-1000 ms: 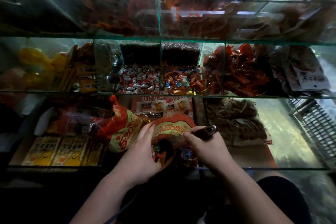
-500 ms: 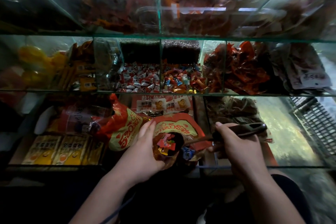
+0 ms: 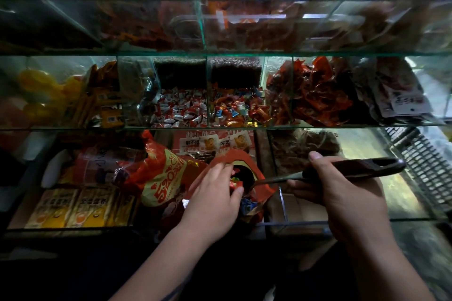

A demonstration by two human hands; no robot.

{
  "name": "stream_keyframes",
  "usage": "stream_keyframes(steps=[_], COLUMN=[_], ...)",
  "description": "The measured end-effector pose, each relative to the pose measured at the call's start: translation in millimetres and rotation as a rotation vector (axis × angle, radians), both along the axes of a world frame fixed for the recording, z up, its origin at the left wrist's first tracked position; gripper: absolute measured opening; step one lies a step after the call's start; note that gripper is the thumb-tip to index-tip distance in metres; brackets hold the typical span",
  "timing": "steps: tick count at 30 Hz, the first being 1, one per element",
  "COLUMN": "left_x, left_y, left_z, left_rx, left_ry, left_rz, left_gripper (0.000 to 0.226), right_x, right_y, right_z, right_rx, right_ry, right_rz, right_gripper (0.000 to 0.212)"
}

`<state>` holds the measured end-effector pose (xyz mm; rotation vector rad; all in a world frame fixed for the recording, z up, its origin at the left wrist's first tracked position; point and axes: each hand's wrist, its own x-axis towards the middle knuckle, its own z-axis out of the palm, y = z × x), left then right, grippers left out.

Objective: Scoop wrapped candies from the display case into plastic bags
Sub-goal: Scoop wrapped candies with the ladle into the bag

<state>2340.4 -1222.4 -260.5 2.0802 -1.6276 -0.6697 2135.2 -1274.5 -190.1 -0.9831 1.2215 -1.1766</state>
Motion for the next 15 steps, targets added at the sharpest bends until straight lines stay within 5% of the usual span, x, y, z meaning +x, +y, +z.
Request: stream_keyframes(steps=[4, 15], left_x=[-1, 6], left_y=[-5, -45], left_z=[-11, 28], left_rx=[0.060, -0.244], left_ry=[-0.043, -0.076], left_rz=[-0.026, -0.122], left_gripper=[0.062, 0.056], right_x=[-7, -11], right_y=[4, 2], right_z=[8, 47], right_rx=[0.023, 0.052], right_ry=[-0.047, -0.270], right_rz=[0.125, 0.080], right_gripper=[0.016, 0.007])
